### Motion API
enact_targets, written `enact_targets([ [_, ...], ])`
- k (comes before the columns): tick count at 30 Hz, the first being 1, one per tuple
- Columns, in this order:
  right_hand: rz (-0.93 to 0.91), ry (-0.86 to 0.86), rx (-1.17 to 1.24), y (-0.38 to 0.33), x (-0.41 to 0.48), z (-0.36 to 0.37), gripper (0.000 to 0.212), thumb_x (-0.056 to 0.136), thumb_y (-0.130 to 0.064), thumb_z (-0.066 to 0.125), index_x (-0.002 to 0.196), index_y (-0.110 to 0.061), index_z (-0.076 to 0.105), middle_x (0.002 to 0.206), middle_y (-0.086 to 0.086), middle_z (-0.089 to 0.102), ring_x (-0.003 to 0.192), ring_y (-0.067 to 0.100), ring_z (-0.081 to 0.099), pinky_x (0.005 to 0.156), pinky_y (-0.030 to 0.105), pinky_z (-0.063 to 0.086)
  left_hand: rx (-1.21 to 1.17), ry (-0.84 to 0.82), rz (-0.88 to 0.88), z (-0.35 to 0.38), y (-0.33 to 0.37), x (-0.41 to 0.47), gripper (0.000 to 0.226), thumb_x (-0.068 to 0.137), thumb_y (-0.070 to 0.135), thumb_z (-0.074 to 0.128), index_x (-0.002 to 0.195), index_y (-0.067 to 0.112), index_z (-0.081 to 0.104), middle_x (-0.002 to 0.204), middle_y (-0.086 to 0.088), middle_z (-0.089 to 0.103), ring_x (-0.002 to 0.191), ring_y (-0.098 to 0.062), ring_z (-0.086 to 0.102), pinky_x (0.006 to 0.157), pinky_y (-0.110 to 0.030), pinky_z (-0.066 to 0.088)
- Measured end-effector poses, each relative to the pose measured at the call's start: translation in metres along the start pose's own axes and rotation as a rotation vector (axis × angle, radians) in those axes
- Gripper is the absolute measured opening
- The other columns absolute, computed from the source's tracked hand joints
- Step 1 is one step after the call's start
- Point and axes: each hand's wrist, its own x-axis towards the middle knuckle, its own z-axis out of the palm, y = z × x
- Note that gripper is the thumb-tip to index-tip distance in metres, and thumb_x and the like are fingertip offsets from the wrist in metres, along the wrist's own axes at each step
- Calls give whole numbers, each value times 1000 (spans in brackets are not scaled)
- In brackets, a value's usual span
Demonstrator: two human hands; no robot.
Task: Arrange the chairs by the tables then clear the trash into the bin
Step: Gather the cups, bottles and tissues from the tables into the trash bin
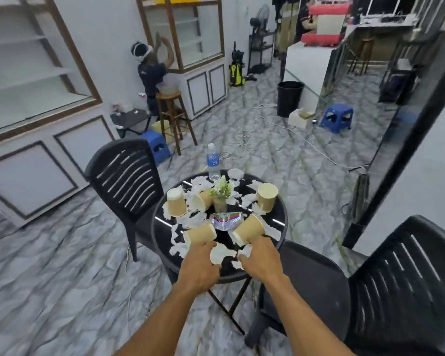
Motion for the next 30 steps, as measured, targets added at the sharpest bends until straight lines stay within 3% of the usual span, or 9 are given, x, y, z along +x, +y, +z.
enact_targets([
  [5, -18, -11, -24, 2, 49, 9, 75, 84, -46, 72, 144, -13, 40, 146, 6, 41, 138, 26, 34, 108, 39, 38, 64, 8, -94, 1, -7, 32, 66, 81, 34, 67, 143, 21, 48, 145, 2, 48, 136, -16, 36, 111, -30, 34],
  [8, 20, 14, -33, 4, 75, 17, 92, 76, -53, 76, 147, -14, 32, 150, 7, 36, 141, 26, 28, 111, 39, 36, 74, 0, -119, 1, -10, 52, 67, 83, 35, 67, 145, 20, 45, 147, 2, 46, 138, -17, 34, 111, -32, 34],
  [15, 48, 39, -184, 2, 131, 41, 102, 68, -55, 80, 146, -15, 27, 148, 9, 31, 139, 29, 25, 112, 39, 32, 96, -20, -123, 0, -32, 116, 65, 77, 28, 72, 139, 20, 52, 135, -2, 56, 127, -22, 42, 104, -38, 42],
  [19, 168, 30, -213, 6, 154, 61, 121, 64, -61, 81, 152, -11, 14, 159, 13, 16, 149, 32, 9, 120, 45, 22, 162, -91, -78, 4, -52, 153, 65, 77, 25, 69, 139, 22, 51, 135, 0, 55, 128, -23, 40, 106, -38, 40],
  [22, 267, 55, -210, 9, 163, 76, 134, 57, -62, 85, 153, -8, 9, 158, 14, 18, 148, 32, 11, 121, 44, 19, 253, -167, -25, 6, -71, 173, 70, 76, 32, 68, 141, 22, 47, 139, 2, 52, 129, -23, 39, 109, -37, 35],
  [30, 363, 136, -157, 6, 176, 98, 124, 61, -42, 86, 151, -9, 7, 154, 11, 20, 145, 30, 16, 115, 45, 33, 272, -306, 6, 19, -106, 193, 81, 75, 43, 67, 146, 25, 35, 139, 0, 51, 126, -25, 44, 105, -40, 38],
])
